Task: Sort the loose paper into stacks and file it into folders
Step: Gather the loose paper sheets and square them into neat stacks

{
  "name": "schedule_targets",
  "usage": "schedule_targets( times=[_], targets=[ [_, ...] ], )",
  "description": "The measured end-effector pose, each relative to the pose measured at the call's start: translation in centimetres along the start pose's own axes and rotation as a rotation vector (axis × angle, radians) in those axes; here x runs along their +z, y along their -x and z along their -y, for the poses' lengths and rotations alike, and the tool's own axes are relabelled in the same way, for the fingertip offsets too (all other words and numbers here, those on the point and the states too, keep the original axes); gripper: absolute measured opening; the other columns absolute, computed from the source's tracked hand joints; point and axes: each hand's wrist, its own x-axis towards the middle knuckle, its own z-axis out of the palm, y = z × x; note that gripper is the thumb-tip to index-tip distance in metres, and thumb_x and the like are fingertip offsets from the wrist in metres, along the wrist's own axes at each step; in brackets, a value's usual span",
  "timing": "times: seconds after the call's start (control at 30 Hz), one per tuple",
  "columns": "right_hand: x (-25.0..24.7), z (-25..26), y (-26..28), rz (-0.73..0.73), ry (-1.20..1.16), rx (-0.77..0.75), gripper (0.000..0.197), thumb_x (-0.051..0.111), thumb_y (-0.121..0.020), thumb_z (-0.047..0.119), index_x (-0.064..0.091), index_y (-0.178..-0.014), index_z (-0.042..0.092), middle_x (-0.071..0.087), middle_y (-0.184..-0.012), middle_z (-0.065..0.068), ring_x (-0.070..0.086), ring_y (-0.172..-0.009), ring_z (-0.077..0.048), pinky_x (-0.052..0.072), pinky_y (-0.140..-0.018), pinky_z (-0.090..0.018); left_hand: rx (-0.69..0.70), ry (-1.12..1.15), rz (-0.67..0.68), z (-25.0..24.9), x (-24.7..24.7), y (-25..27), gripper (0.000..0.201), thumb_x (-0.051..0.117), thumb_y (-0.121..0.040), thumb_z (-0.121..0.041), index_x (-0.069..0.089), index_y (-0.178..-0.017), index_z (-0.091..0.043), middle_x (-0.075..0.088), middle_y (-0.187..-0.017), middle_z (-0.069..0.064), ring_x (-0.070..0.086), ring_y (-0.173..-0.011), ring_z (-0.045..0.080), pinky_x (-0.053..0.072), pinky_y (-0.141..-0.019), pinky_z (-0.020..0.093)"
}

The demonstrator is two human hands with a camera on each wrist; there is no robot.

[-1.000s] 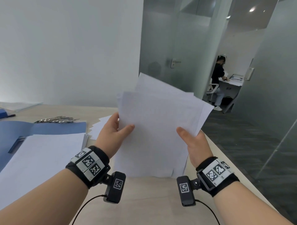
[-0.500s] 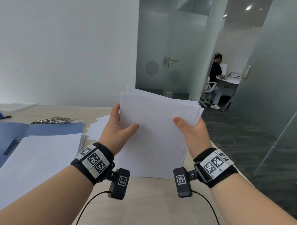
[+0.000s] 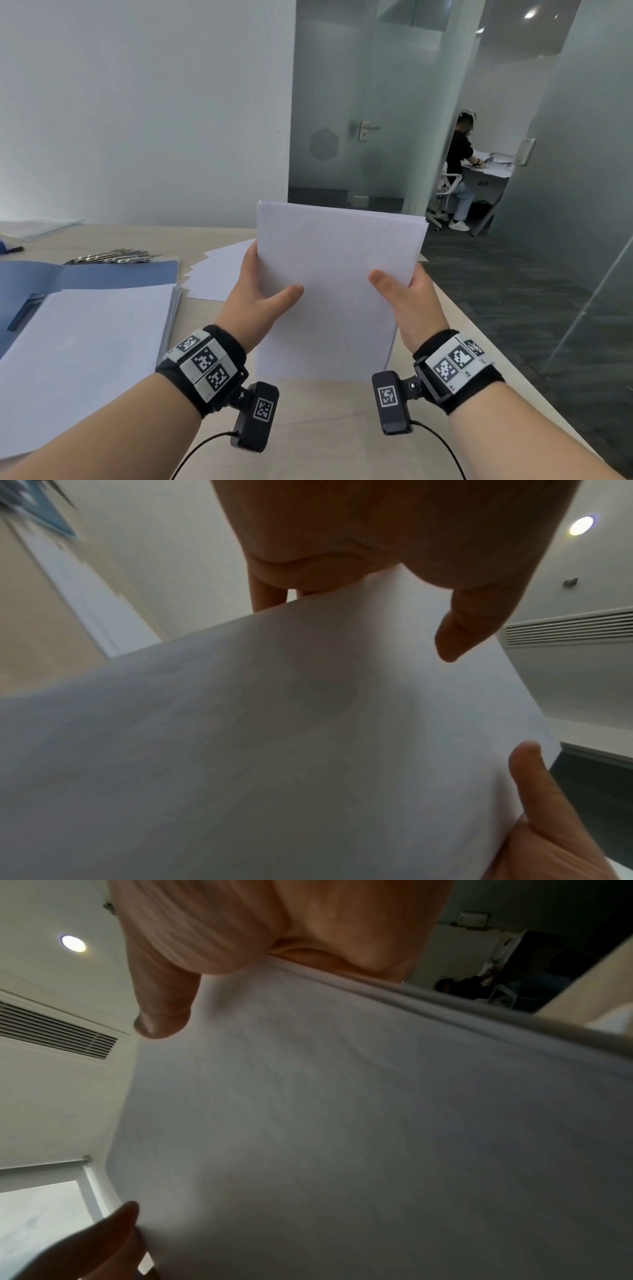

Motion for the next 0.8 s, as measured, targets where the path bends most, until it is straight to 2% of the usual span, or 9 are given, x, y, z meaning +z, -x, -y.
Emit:
schedule_targets(
  times=[0.07,0.13,0.23,0.33,0.43,0.6,0.63,0.73,0.8],
  targets=[
    [-0.2,-1.5,0.7,-0.002,0.007,0.081,0.064,0.091,-0.061,0.050,0.071,-0.112,0.017,0.077,-0.110,-0.006,0.073,-0.103,-0.025,0.057,-0.090,-0.046,-0.033,0.016,-0.002,0.9,0.4,0.5,0.081,0.077,-0.074,-0.035,0.037,-0.144,-0.041,0.060,-0.131,-0.023,0.059,-0.120,-0.001,0.050,-0.102,0.037],
    [-0.3,-2.9,1.4,-0.014,0.013,0.139,0.070,0.093,-0.054,0.055,0.074,-0.108,0.015,0.077,-0.108,-0.008,0.073,-0.103,-0.028,0.057,-0.092,-0.048,-0.094,0.065,-0.011,1.7,0.7,0.8,0.072,0.077,-0.075,-0.031,0.044,-0.139,-0.038,0.064,-0.127,-0.020,0.063,-0.117,0.002,0.052,-0.101,0.039],
    [0.0,-3.9,1.8,-0.041,0.006,0.184,0.049,0.092,-0.064,0.040,0.077,-0.102,0.012,0.077,-0.105,-0.010,0.073,-0.101,-0.030,0.055,-0.095,-0.052,-0.170,0.124,-0.011,2.5,1.1,1.0,0.059,0.078,-0.072,-0.033,0.057,-0.126,-0.030,0.072,-0.120,-0.009,0.069,-0.111,0.013,0.053,-0.100,0.049],
    [0.3,-3.5,1.3,-0.083,-0.021,0.196,0.028,0.084,-0.074,0.020,0.077,-0.099,0.009,0.078,-0.102,-0.013,0.074,-0.097,-0.031,0.057,-0.092,-0.050,-0.156,0.132,-0.023,2.1,1.2,0.6,0.051,0.076,-0.075,-0.029,0.060,-0.123,-0.027,0.073,-0.118,-0.007,0.070,-0.109,0.015,0.054,-0.097,0.047],
    [0.2,-3.2,1.2,-0.091,-0.046,0.207,0.028,0.080,-0.075,0.019,0.076,-0.101,0.009,0.078,-0.103,-0.013,0.074,-0.097,-0.030,0.058,-0.089,-0.045,-0.162,0.156,-0.016,1.9,1.0,0.3,0.044,0.071,-0.078,-0.023,0.061,-0.121,-0.024,0.074,-0.116,-0.004,0.070,-0.108,0.017,0.054,-0.094,0.043],
    [-0.3,-4.7,2.6,-0.045,0.092,0.306,0.019,0.077,-0.084,0.006,0.076,-0.101,0.014,0.078,-0.103,-0.008,0.074,-0.100,-0.029,0.057,-0.090,-0.044,-0.373,0.079,0.038,5.1,0.8,1.4,0.043,0.063,-0.072,-0.022,0.065,-0.114,-0.026,0.076,-0.108,-0.004,0.072,-0.104,0.019,0.055,-0.095,0.043],
    [-0.2,-4.9,2.9,-0.054,0.120,0.319,0.017,0.076,-0.085,0.005,0.076,-0.100,0.015,0.079,-0.101,-0.006,0.074,-0.099,-0.027,0.057,-0.089,-0.042,-0.416,0.048,0.047,5.7,0.9,1.8,0.039,0.062,-0.073,-0.021,0.066,-0.112,-0.025,0.077,-0.106,-0.004,0.071,-0.104,0.021,0.055,-0.093,0.041],
    [0.4,-4.8,3.0,-0.086,0.187,0.332,0.012,0.076,-0.087,0.008,0.076,-0.097,0.014,0.079,-0.097,-0.003,0.075,-0.094,-0.023,0.058,-0.089,-0.042,-0.483,0.013,0.082,6.5,0.6,2.6,0.027,0.055,-0.092,-0.006,0.069,-0.109,-0.021,0.078,-0.101,-0.003,0.073,-0.101,0.021,0.057,-0.088,0.037],
    [1.1,-4.4,2.6,-0.077,0.220,0.324,0.009,0.075,-0.088,0.011,0.077,-0.097,0.014,0.079,-0.095,-0.001,0.076,-0.091,-0.019,0.059,-0.089,-0.041,-0.480,0.013,0.086,5.9,-0.1,2.6,0.028,0.053,-0.090,-0.009,0.069,-0.107,-0.024,0.078,-0.099,-0.005,0.074,-0.096,0.019,0.058,-0.087,0.037]
  ],
)
